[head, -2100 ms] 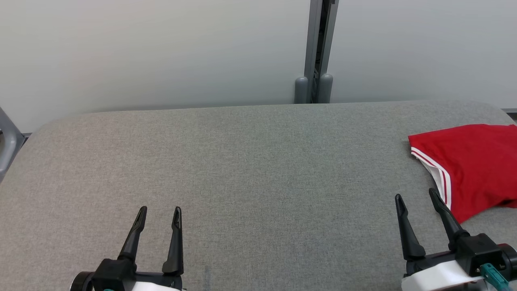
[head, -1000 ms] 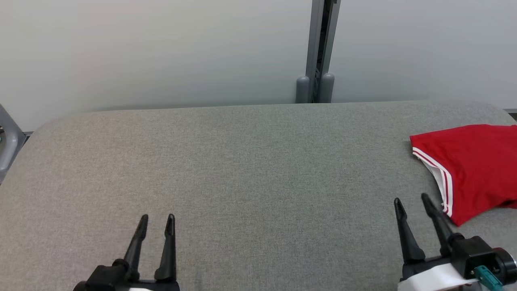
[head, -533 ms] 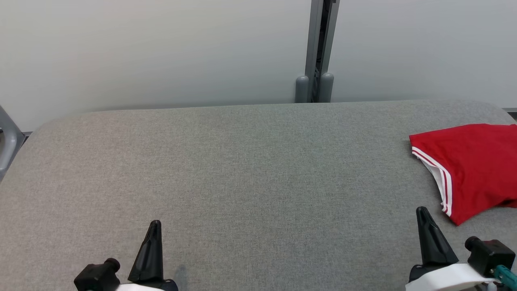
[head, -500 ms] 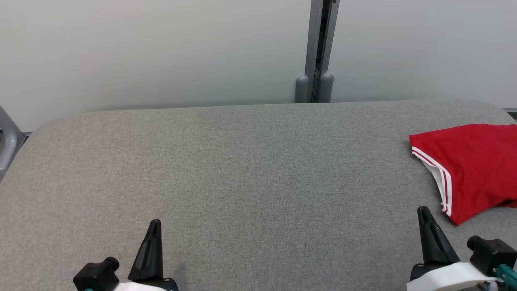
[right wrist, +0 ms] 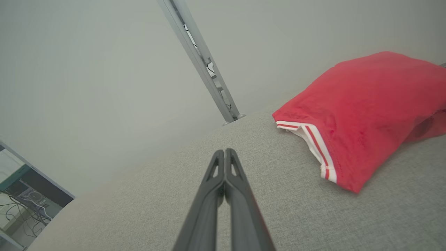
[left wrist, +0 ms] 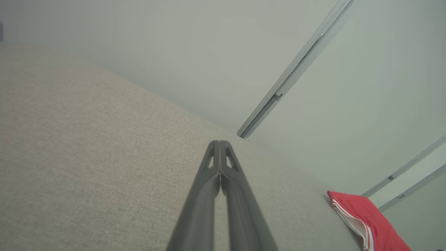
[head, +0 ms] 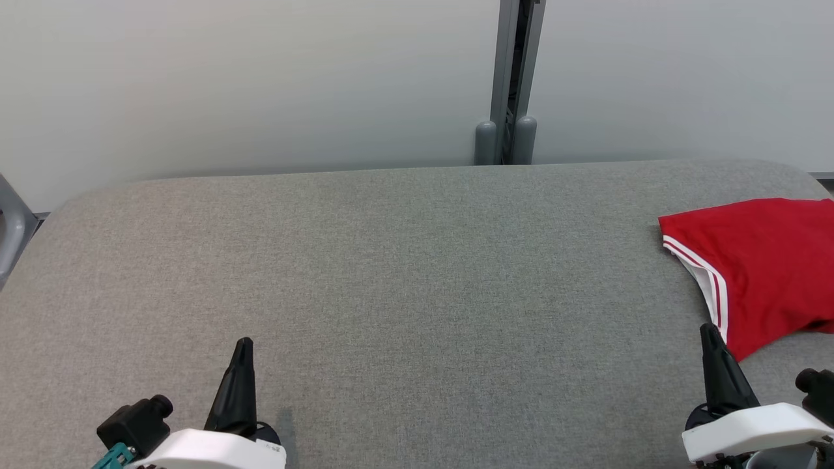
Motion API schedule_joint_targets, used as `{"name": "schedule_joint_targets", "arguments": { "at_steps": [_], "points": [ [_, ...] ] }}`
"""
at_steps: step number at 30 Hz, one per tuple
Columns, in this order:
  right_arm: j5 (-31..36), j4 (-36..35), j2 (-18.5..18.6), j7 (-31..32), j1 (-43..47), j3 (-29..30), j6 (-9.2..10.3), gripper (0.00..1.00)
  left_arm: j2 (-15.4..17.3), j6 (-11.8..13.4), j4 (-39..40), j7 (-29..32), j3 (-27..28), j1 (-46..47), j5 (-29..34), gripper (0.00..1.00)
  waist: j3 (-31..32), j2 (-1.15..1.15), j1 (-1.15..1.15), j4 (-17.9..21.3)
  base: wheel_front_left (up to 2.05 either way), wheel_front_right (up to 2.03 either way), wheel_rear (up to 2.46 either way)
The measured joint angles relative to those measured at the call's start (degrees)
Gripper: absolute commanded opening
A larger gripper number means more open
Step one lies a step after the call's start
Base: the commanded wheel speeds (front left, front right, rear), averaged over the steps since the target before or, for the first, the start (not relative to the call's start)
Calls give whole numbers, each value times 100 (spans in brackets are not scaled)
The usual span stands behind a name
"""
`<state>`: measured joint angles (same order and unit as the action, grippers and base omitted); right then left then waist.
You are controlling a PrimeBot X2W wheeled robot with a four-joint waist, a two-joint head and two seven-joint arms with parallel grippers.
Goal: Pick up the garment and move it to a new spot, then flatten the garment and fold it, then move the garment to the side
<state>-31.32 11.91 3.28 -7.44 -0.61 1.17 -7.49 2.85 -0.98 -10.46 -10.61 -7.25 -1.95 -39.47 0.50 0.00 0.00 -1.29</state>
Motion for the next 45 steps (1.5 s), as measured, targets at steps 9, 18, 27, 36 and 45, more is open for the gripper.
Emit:
{"name": "schedule_joint_targets", "arguments": {
  "at_steps": [9,18,27,36,45],
  "points": [
    [-824,54,25,229,-92,152,0,0,7,-94,-162,134,38,207,-732,0,-6,0,0,12,0,0,0],
    [-1572,140,47,435,-174,285,0,0,10,-156,-283,256,76,393,-1394,0,-12,0,0,23,0,0,0],
    [-2256,192,63,636,-262,421,0,0,11,-226,-404,363,108,565,-2000,0,-19,0,0,35,0,0,0],
    [-2880,231,80,806,-359,564,1,0,12,-299,-508,485,154,740,-2542,0,-25,0,0,47,0,0,0],
    [-3502,311,91,996,-453,694,1,0,12,-357,-636,606,194,870,-3110,0,-32,0,0,60,0,0,0]
  ]
}}
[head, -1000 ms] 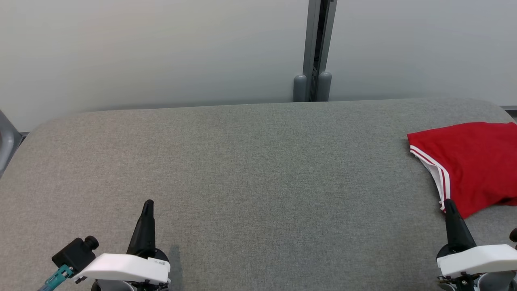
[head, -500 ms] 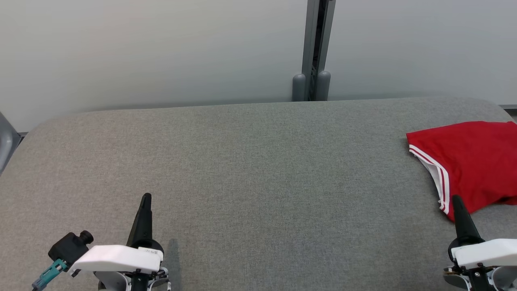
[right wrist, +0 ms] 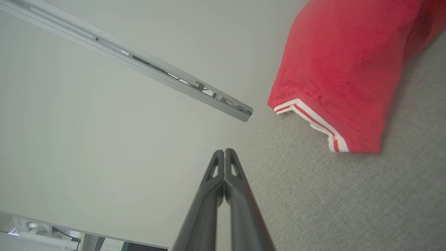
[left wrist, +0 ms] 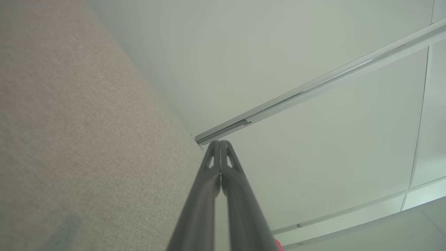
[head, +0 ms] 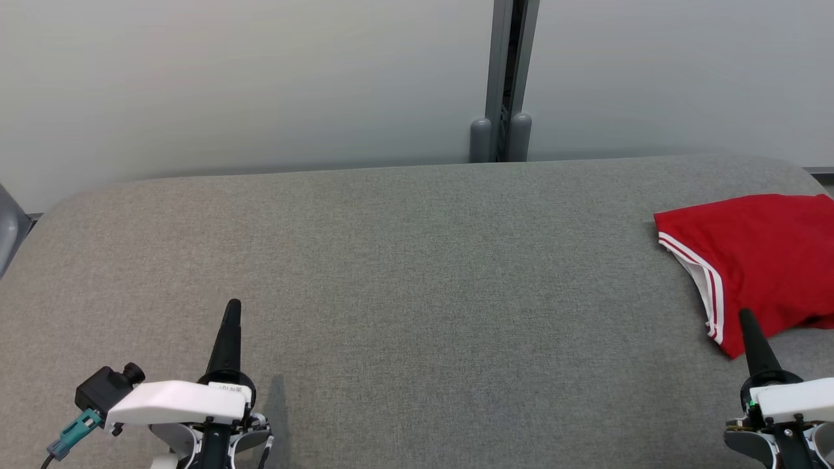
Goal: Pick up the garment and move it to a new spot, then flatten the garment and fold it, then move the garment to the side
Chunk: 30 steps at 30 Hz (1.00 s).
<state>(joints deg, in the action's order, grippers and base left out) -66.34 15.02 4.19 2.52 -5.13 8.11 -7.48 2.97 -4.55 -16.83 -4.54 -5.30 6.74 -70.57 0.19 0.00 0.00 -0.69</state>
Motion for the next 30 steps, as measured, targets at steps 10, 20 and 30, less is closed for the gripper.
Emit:
{"name": "schedule_joint_targets", "arguments": {
  "at_steps": [10,20,30],
  "points": [
    [-523,38,10,152,-52,103,0,0,-1,-51,-91,99,37,137,-453,0,-6,0,0,12,0,0,0],
    [-1045,80,19,314,-137,236,0,0,-1,-118,-191,187,74,308,-912,0,-13,0,0,25,0,0,0],
    [-1543,116,24,461,-200,339,0,0,-3,-164,-272,285,105,433,-1360,0,-20,0,0,37,0,0,0]
  ]
}}
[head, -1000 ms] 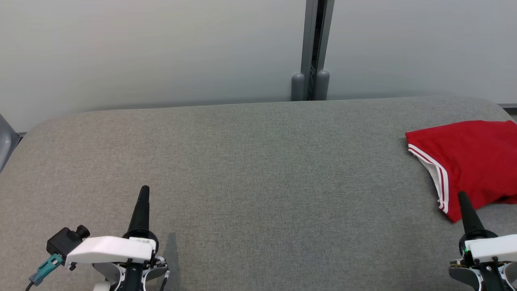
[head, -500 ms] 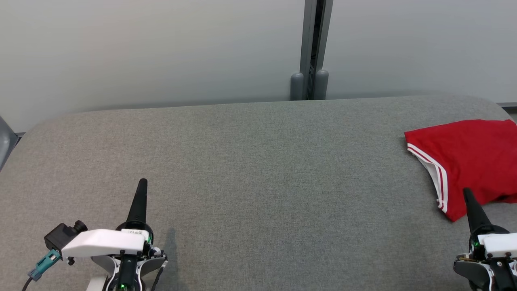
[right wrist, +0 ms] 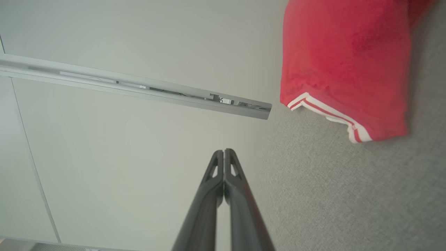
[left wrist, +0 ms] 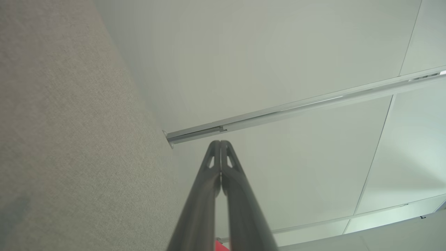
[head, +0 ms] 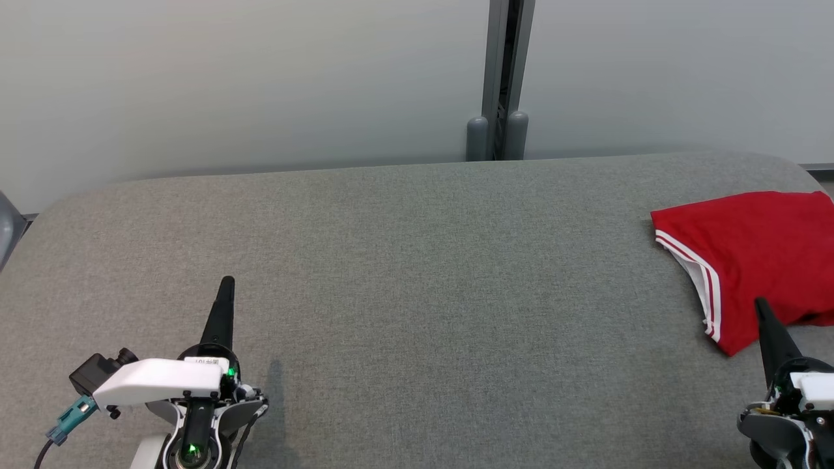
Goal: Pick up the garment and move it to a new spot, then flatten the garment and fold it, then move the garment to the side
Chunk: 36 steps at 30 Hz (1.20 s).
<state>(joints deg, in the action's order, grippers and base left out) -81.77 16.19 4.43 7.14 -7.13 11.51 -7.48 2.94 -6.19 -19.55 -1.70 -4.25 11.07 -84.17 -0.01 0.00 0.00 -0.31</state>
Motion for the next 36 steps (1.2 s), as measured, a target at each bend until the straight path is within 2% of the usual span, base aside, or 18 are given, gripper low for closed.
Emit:
{"name": "schedule_joint_targets", "arguments": {
  "at_steps": [26,36],
  "points": [
    [-1090,112,11,348,-171,274,0,0,-2,-124,-215,202,87,274,-969,0,-17,0,0,33,0,0,0],
    [-1090,114,10,353,-172,285,0,0,-3,-124,-218,218,94,281,-970,0,-17,0,0,34,0,0,0]
  ]
}}
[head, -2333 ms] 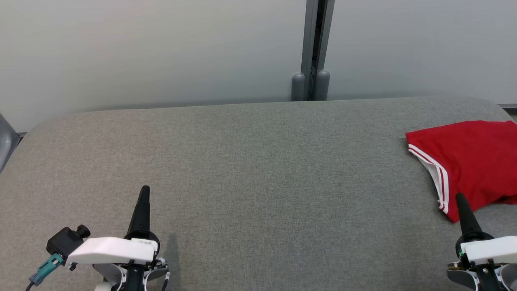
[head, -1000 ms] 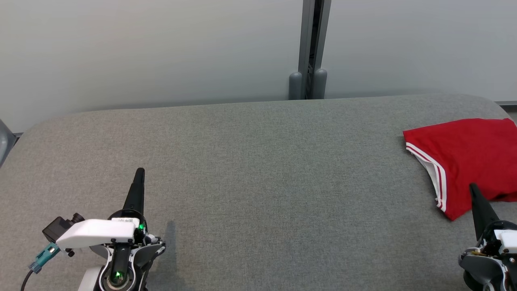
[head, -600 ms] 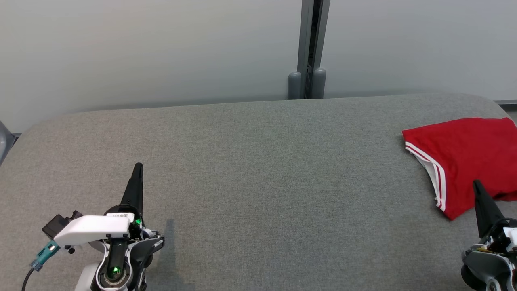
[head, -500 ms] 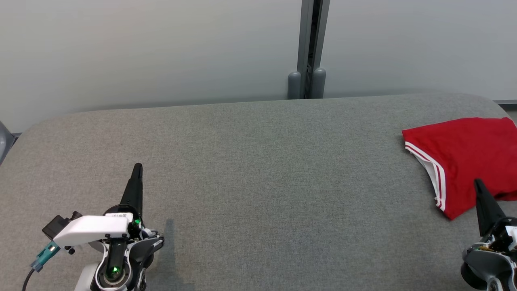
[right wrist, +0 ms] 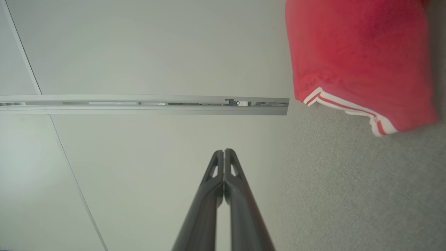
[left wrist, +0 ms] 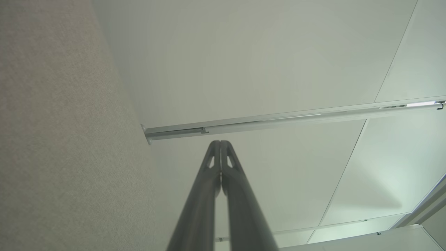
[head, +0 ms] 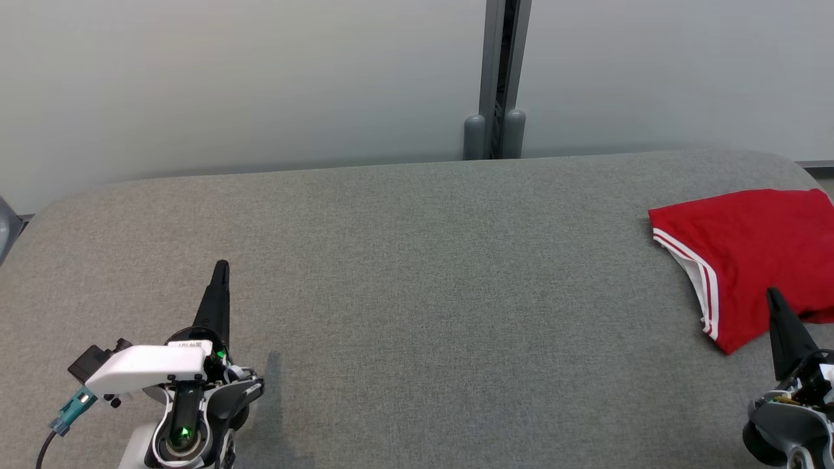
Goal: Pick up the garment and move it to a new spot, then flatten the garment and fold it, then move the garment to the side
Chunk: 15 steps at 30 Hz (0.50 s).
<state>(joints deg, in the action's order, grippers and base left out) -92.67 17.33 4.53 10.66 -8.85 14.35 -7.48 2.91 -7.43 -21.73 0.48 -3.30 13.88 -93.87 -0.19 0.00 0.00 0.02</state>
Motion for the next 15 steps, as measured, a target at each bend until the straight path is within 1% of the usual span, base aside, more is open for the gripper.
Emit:
{"name": "schedule_joint_targets", "arguments": {
  "at_steps": [15],
  "points": [
    [11,1,-10,18,-1,18,0,0,-3,0,0,1,9,3,0,0,0,0,0,0,0,0,0]
  ]
}}
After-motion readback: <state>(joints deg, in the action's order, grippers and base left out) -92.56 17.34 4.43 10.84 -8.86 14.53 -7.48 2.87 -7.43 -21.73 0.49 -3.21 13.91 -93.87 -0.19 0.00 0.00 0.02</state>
